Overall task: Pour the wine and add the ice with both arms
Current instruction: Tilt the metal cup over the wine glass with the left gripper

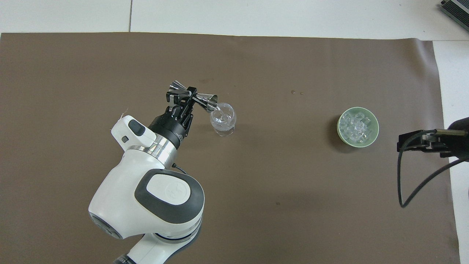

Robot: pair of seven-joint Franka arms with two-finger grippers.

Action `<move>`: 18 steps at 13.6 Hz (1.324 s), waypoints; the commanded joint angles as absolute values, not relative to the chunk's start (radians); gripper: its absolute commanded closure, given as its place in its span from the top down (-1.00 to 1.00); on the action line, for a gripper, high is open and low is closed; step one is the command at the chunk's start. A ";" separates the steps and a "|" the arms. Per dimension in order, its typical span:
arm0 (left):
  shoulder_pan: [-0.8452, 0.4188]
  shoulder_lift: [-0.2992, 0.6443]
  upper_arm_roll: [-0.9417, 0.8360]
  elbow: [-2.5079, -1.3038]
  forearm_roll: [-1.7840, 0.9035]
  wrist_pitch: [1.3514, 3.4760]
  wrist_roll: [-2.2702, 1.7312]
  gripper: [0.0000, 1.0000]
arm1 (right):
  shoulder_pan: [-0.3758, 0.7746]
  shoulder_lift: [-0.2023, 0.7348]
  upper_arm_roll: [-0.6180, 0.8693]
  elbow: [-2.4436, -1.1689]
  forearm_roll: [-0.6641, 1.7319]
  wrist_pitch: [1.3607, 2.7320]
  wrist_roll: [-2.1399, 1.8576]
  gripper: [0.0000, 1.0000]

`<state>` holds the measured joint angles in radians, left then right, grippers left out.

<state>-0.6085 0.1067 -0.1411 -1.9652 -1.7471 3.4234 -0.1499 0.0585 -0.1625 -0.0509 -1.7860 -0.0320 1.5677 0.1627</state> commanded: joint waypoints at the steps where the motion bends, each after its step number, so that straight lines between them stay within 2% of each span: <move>1: -0.627 0.123 -0.132 -1.944 -1.740 3.459 -0.054 -1.00 | 0.054 -0.190 -0.051 -1.821 -0.014 1.580 0.129 1.00; 18: -0.655 0.161 -0.132 -1.914 -1.683 3.459 0.396 -1.00 | 0.054 -0.192 -0.051 -1.822 -0.014 1.580 0.129 1.00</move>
<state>-0.6352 0.1441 -0.1434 -1.9391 -1.6938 3.4292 0.3573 0.0588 -0.1645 -0.0505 -1.7932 -0.0320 1.5677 0.1624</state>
